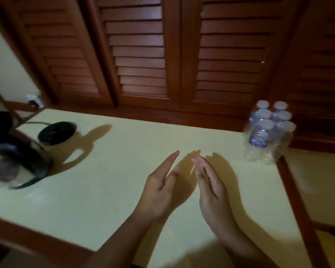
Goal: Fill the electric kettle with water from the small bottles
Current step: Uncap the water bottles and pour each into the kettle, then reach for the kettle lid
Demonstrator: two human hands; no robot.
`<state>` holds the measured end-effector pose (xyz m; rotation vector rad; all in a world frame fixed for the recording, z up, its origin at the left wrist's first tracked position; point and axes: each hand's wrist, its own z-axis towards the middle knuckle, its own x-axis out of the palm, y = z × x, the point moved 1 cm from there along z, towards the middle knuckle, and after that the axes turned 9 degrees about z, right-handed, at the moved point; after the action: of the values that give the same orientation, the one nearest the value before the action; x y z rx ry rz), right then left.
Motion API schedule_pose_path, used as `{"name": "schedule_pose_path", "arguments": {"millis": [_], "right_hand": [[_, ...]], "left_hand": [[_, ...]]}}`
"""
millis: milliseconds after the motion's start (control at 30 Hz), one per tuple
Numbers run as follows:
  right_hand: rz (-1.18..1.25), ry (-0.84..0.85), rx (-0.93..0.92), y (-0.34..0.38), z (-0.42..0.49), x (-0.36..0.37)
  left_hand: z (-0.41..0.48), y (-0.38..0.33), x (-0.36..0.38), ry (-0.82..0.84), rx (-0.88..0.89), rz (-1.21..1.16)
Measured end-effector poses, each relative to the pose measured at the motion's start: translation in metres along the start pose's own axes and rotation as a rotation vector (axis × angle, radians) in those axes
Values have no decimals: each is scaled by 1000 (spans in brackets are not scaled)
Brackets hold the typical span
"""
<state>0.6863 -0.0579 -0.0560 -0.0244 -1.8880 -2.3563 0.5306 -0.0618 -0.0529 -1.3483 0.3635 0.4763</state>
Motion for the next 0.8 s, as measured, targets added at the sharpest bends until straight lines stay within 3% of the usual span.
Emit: {"name": "schedule_pose_path", "arguments": {"millis": [467,600,800], "right_hand": [[69,459,49,-9,-43,233],[72,451,46,-11,-53,298],[76,293,44,-14,-64,387]], "left_hand": [[-122,94,-202,-367,-186,125],[-140,128,-264,-429,-179,121],[-141,180,-353,-405,-102,127]]}}
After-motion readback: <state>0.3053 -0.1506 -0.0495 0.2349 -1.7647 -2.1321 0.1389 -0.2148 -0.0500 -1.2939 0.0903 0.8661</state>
